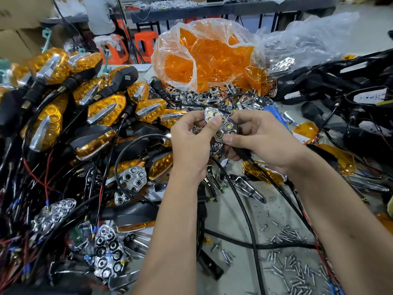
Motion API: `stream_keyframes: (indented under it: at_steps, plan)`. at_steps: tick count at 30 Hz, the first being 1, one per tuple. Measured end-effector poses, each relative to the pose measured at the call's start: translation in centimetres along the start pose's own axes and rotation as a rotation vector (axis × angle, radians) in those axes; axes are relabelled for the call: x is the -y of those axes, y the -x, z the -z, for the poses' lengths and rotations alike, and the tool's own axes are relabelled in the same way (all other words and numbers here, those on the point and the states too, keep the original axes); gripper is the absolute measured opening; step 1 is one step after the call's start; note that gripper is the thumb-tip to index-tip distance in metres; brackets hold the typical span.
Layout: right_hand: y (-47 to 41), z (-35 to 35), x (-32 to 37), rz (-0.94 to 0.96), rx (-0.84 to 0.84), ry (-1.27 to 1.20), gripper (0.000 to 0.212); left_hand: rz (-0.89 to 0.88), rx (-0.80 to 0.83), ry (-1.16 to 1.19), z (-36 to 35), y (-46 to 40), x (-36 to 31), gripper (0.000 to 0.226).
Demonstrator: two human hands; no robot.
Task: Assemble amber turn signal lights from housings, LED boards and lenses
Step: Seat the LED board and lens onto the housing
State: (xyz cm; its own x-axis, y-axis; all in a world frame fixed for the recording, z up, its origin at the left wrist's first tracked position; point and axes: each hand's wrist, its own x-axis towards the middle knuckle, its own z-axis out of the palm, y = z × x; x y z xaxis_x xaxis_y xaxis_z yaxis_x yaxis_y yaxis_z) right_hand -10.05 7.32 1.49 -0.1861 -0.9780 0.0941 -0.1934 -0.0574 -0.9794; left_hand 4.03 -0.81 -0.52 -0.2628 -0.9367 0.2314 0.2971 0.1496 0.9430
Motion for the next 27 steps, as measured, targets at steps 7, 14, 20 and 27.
stream_keyframes:
  at_steps: [7, 14, 20, 27]
  plan:
    - [0.3, 0.4, 0.0, -0.080, 0.084, -0.005, 0.030, 0.000, 0.012, -0.110, -0.1, -0.3, 0.5, 0.025]
    - [-0.1, 0.6, 0.1, -0.026, -0.043, 0.027, 0.026, 0.016, -0.045, -0.082, -0.7, 0.4, -0.2, 0.027]
    - [0.2, 0.6, 1.0, -0.042, -0.023, -0.121, 0.022, 0.062, 0.102, -0.035, -2.1, 1.1, -1.1, 0.014]
    - [0.4, -0.1, 1.7, -0.058, 0.032, 0.047, 0.022, 0.206, 0.037, 0.171, -2.7, 1.3, -1.2, 0.022]
